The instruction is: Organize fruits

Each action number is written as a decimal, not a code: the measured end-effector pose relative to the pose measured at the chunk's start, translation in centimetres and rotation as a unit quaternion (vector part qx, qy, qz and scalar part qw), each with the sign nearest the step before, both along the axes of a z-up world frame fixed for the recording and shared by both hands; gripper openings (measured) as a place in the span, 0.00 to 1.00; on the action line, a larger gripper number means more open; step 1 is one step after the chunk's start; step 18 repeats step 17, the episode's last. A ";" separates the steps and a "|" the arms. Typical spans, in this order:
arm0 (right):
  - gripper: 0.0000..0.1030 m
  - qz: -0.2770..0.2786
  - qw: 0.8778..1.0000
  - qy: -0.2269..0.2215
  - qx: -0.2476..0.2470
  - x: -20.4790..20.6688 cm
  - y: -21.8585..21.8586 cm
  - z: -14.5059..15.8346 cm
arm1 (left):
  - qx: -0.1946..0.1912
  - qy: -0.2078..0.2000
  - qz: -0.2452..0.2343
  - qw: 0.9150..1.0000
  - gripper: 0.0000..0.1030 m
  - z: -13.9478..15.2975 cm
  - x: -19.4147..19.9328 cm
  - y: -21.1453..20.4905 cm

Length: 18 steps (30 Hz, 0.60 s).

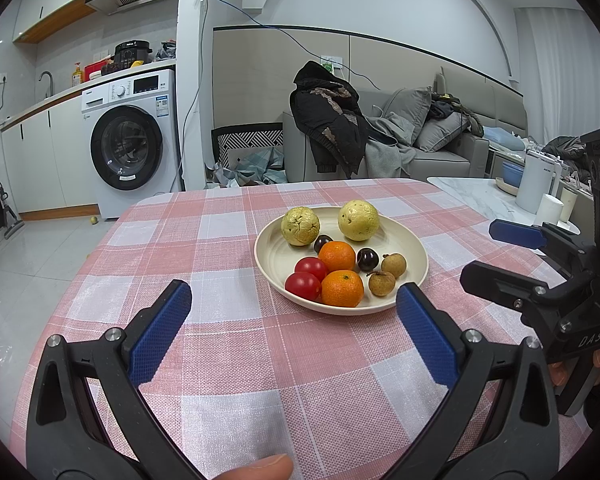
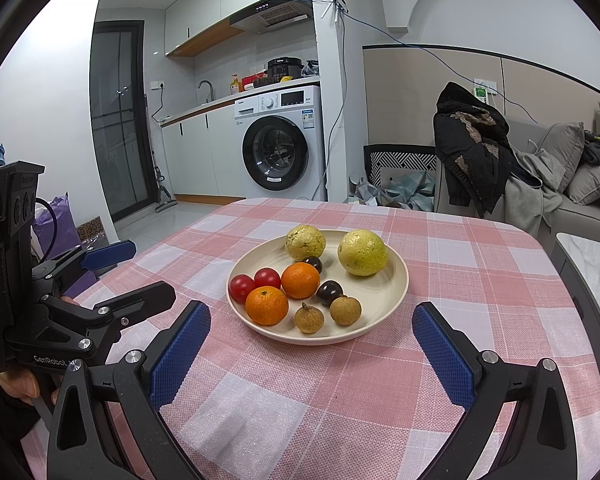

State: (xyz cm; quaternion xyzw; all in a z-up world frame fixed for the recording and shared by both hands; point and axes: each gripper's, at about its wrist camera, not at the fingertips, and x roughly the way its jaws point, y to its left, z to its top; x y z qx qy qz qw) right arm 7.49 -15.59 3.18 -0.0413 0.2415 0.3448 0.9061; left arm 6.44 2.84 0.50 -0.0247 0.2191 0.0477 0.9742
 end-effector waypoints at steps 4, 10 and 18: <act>1.00 0.000 1.000 0.000 0.000 0.0 0.0 0.0 | 0.000 0.000 0.000 1.000 0.99 0.0 0.0 0.0; 1.00 0.000 1.000 0.000 0.000 0.0 0.0 0.0 | 0.000 0.000 0.000 1.000 0.99 0.0 0.0 0.0; 1.00 0.000 1.000 0.000 0.000 0.0 0.0 0.0 | -0.001 0.000 -0.001 1.000 0.99 -0.3 0.1 0.1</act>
